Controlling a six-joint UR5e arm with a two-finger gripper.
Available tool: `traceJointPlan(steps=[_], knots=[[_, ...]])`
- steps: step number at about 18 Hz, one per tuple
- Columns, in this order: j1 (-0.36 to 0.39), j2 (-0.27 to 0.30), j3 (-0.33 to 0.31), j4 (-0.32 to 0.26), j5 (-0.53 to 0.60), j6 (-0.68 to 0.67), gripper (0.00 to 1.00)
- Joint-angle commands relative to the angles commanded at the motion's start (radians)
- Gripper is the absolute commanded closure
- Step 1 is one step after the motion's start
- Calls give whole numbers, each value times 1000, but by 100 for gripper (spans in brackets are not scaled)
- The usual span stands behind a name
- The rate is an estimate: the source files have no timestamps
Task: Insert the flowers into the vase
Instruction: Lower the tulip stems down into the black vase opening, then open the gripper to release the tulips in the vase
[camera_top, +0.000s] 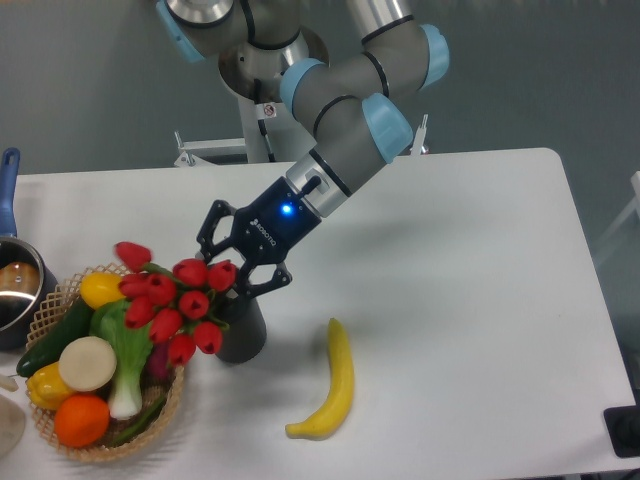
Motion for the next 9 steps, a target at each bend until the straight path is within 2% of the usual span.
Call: traceJointPlan(steps=[3,9], knots=[[24,37,-31,-2,9,2,0],[93,109,-34,-11,31,-11,0]])
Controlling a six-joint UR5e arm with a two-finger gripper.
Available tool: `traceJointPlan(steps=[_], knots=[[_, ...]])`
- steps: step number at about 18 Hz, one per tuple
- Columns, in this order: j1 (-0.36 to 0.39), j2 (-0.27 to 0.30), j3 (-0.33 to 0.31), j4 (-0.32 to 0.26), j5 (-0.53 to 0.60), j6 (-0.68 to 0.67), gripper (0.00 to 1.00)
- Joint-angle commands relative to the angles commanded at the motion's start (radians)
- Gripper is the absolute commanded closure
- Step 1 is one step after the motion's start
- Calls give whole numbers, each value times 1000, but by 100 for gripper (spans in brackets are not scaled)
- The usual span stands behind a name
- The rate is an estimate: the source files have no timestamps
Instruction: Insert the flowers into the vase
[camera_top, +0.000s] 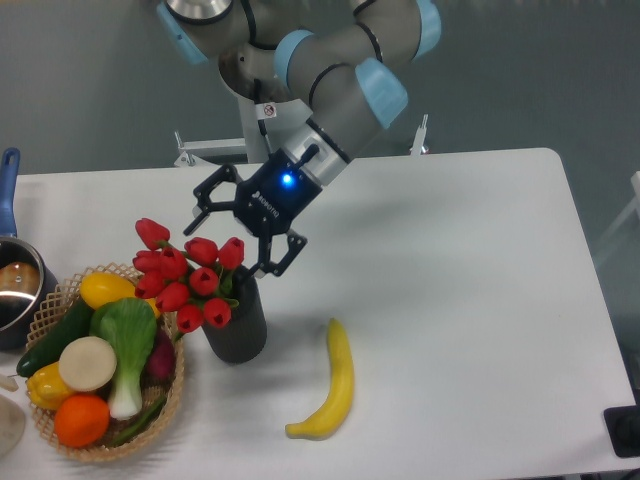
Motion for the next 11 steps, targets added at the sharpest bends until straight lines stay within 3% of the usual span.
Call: traceJointPlan(steps=[4,8,11], knots=[[60,41,9,0,55,-3,0],[71,54,60,-2,398,8,0],[88,14,109,0,587,12,0]])
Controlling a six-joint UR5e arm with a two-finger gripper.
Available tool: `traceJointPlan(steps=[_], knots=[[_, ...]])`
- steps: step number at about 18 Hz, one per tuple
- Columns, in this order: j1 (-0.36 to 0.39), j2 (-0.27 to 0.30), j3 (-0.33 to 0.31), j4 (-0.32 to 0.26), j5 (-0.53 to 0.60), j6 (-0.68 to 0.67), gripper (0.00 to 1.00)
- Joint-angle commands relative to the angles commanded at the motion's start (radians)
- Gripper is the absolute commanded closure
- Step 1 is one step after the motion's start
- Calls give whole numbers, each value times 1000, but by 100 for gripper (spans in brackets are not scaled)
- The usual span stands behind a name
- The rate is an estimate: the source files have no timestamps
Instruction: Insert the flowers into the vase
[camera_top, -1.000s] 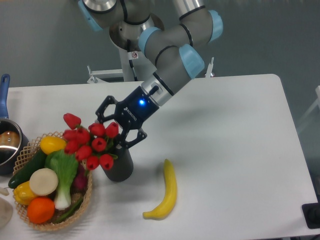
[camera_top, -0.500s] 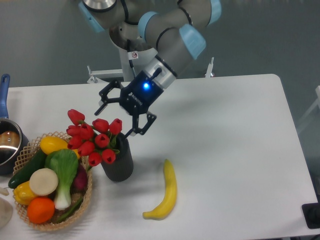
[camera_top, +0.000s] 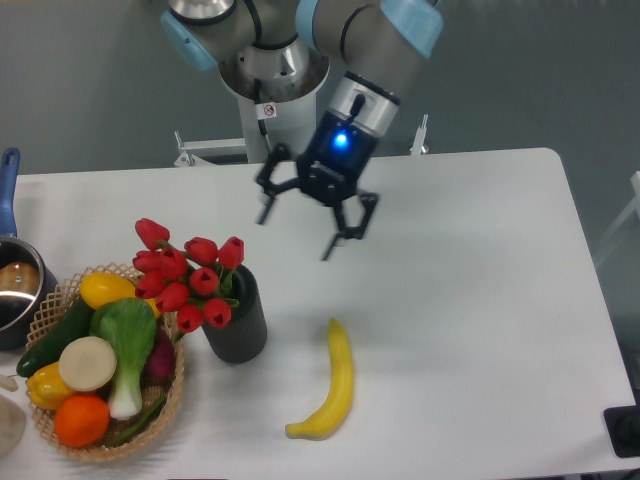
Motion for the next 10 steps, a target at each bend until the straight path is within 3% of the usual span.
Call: traceJointPlan(steps=[3,7,10], knots=[[2,-78,60,-2,245,17,0],[3,-158,104,-6,326,24,0],[3,-192,111,-5,401,110,0]])
